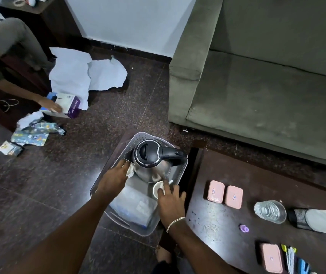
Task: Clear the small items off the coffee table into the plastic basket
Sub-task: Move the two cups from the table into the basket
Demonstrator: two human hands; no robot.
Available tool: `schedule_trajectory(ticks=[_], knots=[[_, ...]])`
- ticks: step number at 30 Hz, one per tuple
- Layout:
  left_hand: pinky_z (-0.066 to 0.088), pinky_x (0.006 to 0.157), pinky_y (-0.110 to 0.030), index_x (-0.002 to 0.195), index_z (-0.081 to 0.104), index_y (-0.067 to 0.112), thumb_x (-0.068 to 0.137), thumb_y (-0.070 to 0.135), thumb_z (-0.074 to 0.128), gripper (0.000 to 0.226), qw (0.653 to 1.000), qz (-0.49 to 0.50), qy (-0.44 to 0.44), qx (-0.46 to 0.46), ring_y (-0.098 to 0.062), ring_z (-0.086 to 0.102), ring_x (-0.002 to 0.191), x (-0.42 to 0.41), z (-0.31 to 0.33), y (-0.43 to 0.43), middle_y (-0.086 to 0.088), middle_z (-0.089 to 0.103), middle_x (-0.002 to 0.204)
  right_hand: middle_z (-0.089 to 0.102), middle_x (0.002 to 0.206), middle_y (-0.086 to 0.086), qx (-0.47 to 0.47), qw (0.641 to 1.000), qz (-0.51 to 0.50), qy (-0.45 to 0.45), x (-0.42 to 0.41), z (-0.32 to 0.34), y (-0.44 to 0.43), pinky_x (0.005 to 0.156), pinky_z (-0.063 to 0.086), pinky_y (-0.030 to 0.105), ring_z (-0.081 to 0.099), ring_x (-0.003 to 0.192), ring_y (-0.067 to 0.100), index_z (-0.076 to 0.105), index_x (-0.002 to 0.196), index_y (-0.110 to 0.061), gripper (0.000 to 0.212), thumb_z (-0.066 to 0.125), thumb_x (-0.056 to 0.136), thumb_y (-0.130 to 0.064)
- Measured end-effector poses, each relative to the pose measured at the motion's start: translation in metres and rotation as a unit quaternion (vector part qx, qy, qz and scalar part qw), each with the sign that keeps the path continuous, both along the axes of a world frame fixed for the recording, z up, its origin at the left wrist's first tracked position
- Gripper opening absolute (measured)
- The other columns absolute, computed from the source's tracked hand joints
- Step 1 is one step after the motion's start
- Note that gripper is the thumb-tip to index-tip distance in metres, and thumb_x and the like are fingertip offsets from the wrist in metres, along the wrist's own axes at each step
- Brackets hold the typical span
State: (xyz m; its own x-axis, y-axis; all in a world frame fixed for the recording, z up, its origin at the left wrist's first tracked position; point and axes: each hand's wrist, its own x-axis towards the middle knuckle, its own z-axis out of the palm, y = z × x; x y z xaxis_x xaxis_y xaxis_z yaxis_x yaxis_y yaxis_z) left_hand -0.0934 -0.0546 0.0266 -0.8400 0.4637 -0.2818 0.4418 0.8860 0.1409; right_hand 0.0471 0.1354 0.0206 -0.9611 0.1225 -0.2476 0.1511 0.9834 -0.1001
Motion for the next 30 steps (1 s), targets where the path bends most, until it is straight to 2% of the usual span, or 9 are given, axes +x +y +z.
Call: schedule_trajectory(ticks=[4, 6, 9, 12, 17, 20, 23, 27, 30], knots=[[0.059, 0.068, -0.04, 0.138, 0.047, 0.019, 0.082, 0.025, 0.08, 0.066, 0.999, 0.033, 0.012, -0.027, -0.035, 0.072, 0.096, 0.008, 0.0, 0.004, -0.001, 0.045, 0.154, 0.057, 0.14, 0.012, -0.015, 1.0, -0.009, 0.002, 0.001, 0.0, 0.004, 0.07, 0.047, 0.047, 0.057, 0.096, 0.034, 0.065, 0.105, -0.017, 0.028, 0.07, 0.078, -0.012], [0.059, 0.063, -0.041, 0.129, 0.046, 0.022, 0.078, 0.031, 0.082, 0.063, 0.997, 0.069, 0.022, -0.037, -0.04, 0.073, 0.084, 0.016, 0.006, 0.01, -0.006, 0.04, 0.152, 0.057, 0.137, 0.012, -0.03, 0.999, -0.021, -0.003, 0.001, 0.003, 0.009, 0.07, 0.047, 0.048, 0.057, 0.096, 0.034, 0.061, 0.109, -0.019, 0.042, 0.081, 0.072, -0.027], [0.056, 0.051, -0.038, 0.118, 0.045, 0.017, 0.074, 0.031, 0.072, 0.053, 0.992, 0.118, 0.051, -0.012, -0.041, 0.069, 0.065, 0.032, 0.02, 0.023, -0.013, 0.046, 0.13, 0.057, 0.129, 0.009, -0.053, 0.998, -0.009, 0.017, 0.005, 0.009, 0.021, 0.072, 0.045, 0.049, 0.054, 0.096, 0.033, 0.055, 0.112, -0.021, 0.057, 0.079, 0.068, -0.046], [0.05, 0.046, -0.038, 0.102, 0.041, 0.016, 0.076, 0.035, 0.056, 0.035, 0.989, 0.133, 0.055, 0.026, -0.04, 0.065, 0.06, 0.052, 0.03, 0.04, -0.009, 0.049, 0.101, 0.054, 0.108, 0.006, -0.055, 0.996, -0.022, 0.06, 0.014, 0.01, 0.036, 0.07, 0.039, 0.046, 0.048, 0.089, 0.031, 0.054, 0.108, -0.02, 0.047, 0.064, 0.079, -0.055], [0.049, 0.061, -0.042, 0.098, 0.048, 0.013, 0.088, 0.039, 0.059, 0.029, 0.977, 0.199, 0.059, 0.056, -0.042, 0.068, 0.077, 0.082, 0.032, 0.076, -0.011, 0.066, 0.097, 0.048, 0.095, 0.005, -0.064, 0.989, -0.07, 0.117, 0.039, 0.001, 0.082, 0.071, 0.035, 0.046, 0.046, 0.084, 0.031, 0.049, 0.096, -0.022, 0.024, 0.051, 0.091, -0.046], [0.049, 0.063, -0.044, 0.094, 0.048, 0.011, 0.09, 0.043, 0.047, 0.033, 0.968, 0.232, 0.063, 0.072, -0.043, 0.068, 0.077, 0.099, 0.033, 0.1, -0.015, 0.069, 0.092, 0.048, 0.096, 0.006, -0.051, 0.99, -0.088, 0.1, 0.057, -0.005, 0.118, 0.071, 0.035, 0.046, 0.047, 0.086, 0.032, 0.047, 0.093, -0.021, 0.017, 0.052, 0.085, -0.035], [0.05, 0.059, -0.041, 0.093, 0.052, 0.011, 0.089, 0.045, 0.04, 0.035, 0.974, 0.202, 0.064, 0.083, -0.041, 0.068, 0.072, 0.113, 0.03, 0.129, -0.013, 0.068, 0.088, 0.052, 0.096, 0.009, -0.028, 0.993, -0.103, 0.053, 0.072, -0.009, 0.151, 0.07, 0.037, 0.047, 0.048, 0.086, 0.034, 0.049, 0.095, -0.018, 0.02, 0.051, 0.079, -0.03], [0.047, 0.045, -0.037, 0.086, 0.052, 0.015, 0.087, 0.042, 0.049, 0.027, 0.987, 0.087, 0.103, 0.091, -0.035, 0.064, 0.056, 0.12, 0.02, 0.179, -0.009, 0.062, 0.075, 0.057, 0.099, 0.012, -0.012, 0.994, -0.109, -0.004, 0.086, -0.012, 0.192, 0.072, 0.042, 0.047, 0.053, 0.089, 0.035, 0.056, 0.1, -0.014, 0.029, 0.055, 0.074, -0.026], [0.046, 0.043, -0.036, 0.089, 0.051, 0.019, 0.086, 0.046, 0.056, 0.028, 0.991, -0.021, 0.118, 0.063, -0.029, 0.065, 0.06, 0.121, 0.001, 0.22, -0.005, 0.059, 0.082, 0.059, 0.109, 0.012, 0.0, 0.995, -0.096, -0.036, 0.086, -0.017, 0.222, 0.074, 0.041, 0.046, 0.054, 0.097, 0.036, 0.059, 0.106, -0.013, 0.035, 0.057, 0.075, -0.028]])
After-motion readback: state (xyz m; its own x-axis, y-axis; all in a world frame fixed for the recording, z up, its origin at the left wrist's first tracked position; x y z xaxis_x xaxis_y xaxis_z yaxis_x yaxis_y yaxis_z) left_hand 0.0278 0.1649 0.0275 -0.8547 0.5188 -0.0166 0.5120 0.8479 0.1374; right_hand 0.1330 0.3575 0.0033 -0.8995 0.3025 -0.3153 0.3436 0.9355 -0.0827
